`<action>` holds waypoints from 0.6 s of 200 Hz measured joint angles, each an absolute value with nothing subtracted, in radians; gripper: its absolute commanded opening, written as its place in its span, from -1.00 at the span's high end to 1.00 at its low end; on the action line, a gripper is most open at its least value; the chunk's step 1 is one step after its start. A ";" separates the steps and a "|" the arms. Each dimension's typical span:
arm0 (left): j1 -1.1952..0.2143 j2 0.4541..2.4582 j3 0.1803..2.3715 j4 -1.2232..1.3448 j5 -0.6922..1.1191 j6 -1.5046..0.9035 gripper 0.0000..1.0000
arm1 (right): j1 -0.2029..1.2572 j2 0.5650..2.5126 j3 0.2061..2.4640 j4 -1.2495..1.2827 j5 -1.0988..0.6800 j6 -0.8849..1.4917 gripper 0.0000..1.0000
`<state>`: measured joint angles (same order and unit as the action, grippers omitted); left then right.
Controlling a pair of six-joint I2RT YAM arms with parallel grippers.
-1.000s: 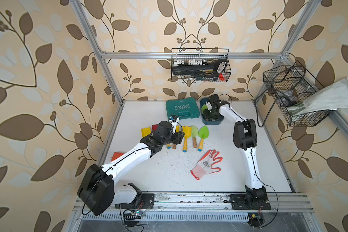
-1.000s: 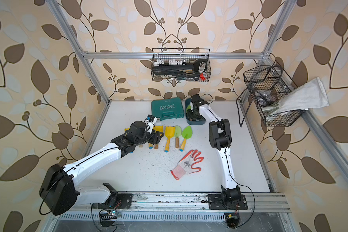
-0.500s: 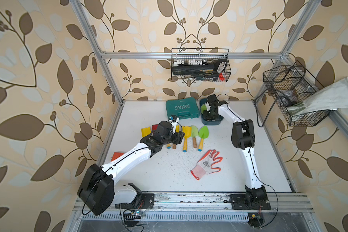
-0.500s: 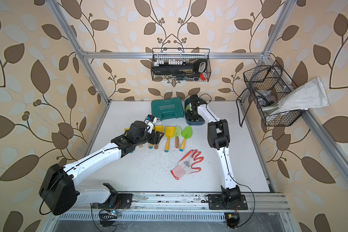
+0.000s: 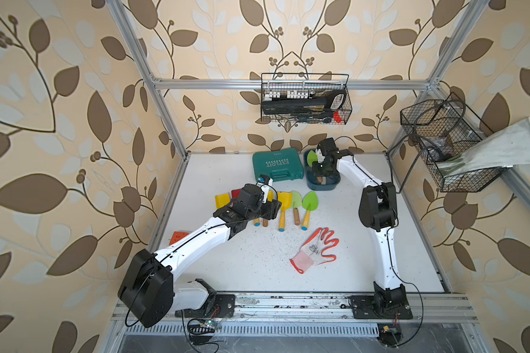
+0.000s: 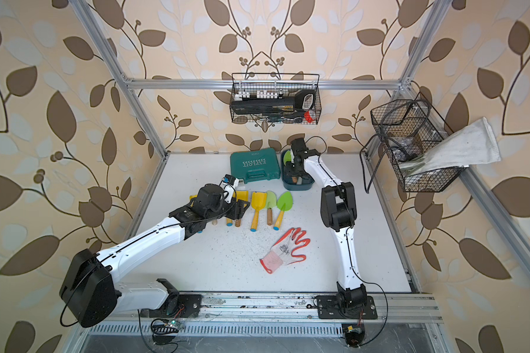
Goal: Take the shovel out of the storage box
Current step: Pick up the shovel from the storage box.
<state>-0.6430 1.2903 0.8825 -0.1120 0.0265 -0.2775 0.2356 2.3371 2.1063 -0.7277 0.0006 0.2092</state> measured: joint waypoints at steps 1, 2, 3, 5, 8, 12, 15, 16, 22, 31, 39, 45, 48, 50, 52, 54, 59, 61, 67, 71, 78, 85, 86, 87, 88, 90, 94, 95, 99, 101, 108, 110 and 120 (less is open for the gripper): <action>-0.643 1.290 0.883 -0.112 0.027 -0.278 -0.39 | 0.236 2.332 2.103 -0.726 0.001 0.209 0.97; -0.643 1.290 0.883 -0.112 0.027 -0.278 -0.39 | 0.236 2.329 2.101 -0.725 0.001 0.209 0.97; -0.643 1.290 0.883 -0.112 0.027 -0.278 -0.39 | 0.236 2.327 2.099 -0.723 0.001 0.209 0.97; -0.643 1.290 0.883 -0.112 0.027 -0.278 -0.39 | 0.236 2.318 2.092 -0.720 0.002 0.210 0.97; -0.643 1.290 0.883 -0.112 0.027 -0.278 -0.39 | 0.236 2.307 2.082 -0.714 0.002 0.210 0.97; -0.643 1.290 0.883 -0.112 0.027 -0.278 -0.39 | 0.236 2.293 2.072 -0.709 0.004 0.211 0.97; -0.643 1.290 0.883 -0.112 0.027 -0.278 -0.39 | 0.236 2.281 2.062 -0.703 0.004 0.212 0.97; -0.643 1.290 0.883 -0.112 0.027 -0.279 -0.39 | 0.236 2.278 2.060 -0.702 0.004 0.212 0.97; -0.643 1.290 0.883 -0.112 0.027 -0.280 -0.39 | 0.236 2.257 2.041 -0.691 0.005 0.213 0.97; -0.643 1.290 0.883 -0.112 0.027 -0.282 -0.39 | 0.236 2.225 2.015 -0.677 0.004 0.217 0.97; -0.643 1.290 0.883 -0.112 0.028 -0.285 -0.39 | 0.236 2.197 1.989 -0.662 0.004 0.221 0.97; -0.643 1.290 0.883 -0.112 0.028 -0.286 -0.39 | 0.236 2.175 1.966 -0.651 0.004 0.225 0.97; -0.643 1.290 0.883 -0.112 0.028 -0.286 -0.39 | 0.236 2.165 1.955 -0.646 0.004 0.228 0.97; -0.643 1.290 0.883 -0.112 0.028 -0.287 -0.39 | 0.236 2.159 1.948 -0.645 0.004 0.228 0.97; -0.643 1.290 0.883 -0.112 0.028 -0.287 -0.39 | 0.236 2.151 1.940 -0.642 0.004 0.231 0.97; -0.643 1.290 0.883 -0.112 0.029 -0.287 -0.39 | 0.236 2.145 1.933 -0.639 0.004 0.233 0.97; -0.643 1.290 0.883 -0.112 0.029 -0.289 -0.39 | 0.236 2.128 1.915 -0.633 0.004 0.237 0.97; -0.643 1.290 0.883 -0.112 0.030 -0.289 -0.40 | 0.236 2.122 1.906 -0.630 0.004 0.239 0.97; -0.643 1.290 0.883 -0.112 0.031 -0.290 -0.40 | 0.236 2.100 1.882 -0.623 0.003 0.245 0.97; -0.643 1.289 0.883 -0.112 0.032 -0.290 -0.40 | 0.236 2.087 1.867 -0.622 0.003 0.248 0.97; -0.643 1.288 0.883 -0.112 0.033 -0.292 -0.40 | 0.236 2.059 1.834 -0.615 0.003 0.256 0.97; -0.643 1.286 0.883 -0.112 0.036 -0.294 -0.40 | 0.238 2.028 1.797 -0.608 0.003 0.263 0.97; -0.643 1.286 0.883 -0.112 0.036 -0.294 -0.40 | 0.238 2.022 1.789 -0.606 0.003 0.265 0.97; -0.643 1.285 0.883 -0.112 0.036 -0.294 -0.40 | 0.238 2.019 1.785 -0.605 0.003 0.266 0.97; -0.643 1.285 0.883 -0.112 0.036 -0.294 -0.40 | 0.239 2.014 1.778 -0.606 0.003 0.266 0.97; -0.643 1.284 0.883 -0.112 0.036 -0.294 -0.40 | 0.240 2.003 1.767 -0.606 0.004 0.268 0.96; -0.643 1.283 0.883 -0.112 0.038 -0.295 -0.40 | 0.242 1.985 1.747 -0.603 0.003 0.271 0.96; -0.643 1.283 0.883 -0.112 0.038 -0.295 -0.40 | 0.242 1.979 1.739 -0.603 0.004 0.272 0.96; -0.643 1.282 0.883 -0.112 0.039 -0.297 -0.40 | 0.245 1.958 1.720 -0.603 0.004 0.275 0.96; -0.643 1.281 0.883 -0.112 0.039 -0.297 -0.40 | 0.247 1.948 1.708 -0.601 0.004 0.277 0.96; -0.643 1.279 0.883 -0.112 0.043 -0.300 -0.40 | 0.254 1.907 1.668 -0.597 0.004 0.285 0.95; -0.643 1.278 0.883 -0.112 0.044 -0.301 -0.40 | 0.257 1.894 1.657 -0.597 0.005 0.286 0.95; -0.643 1.274 0.883 -0.112 0.052 -0.307 -0.40 | 0.272 1.825 1.594 -0.593 0.007 0.300 0.94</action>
<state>-0.6430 1.2743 0.8825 -0.1116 0.0521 -0.3069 0.2718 1.8252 1.5944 -0.5926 0.0071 0.3000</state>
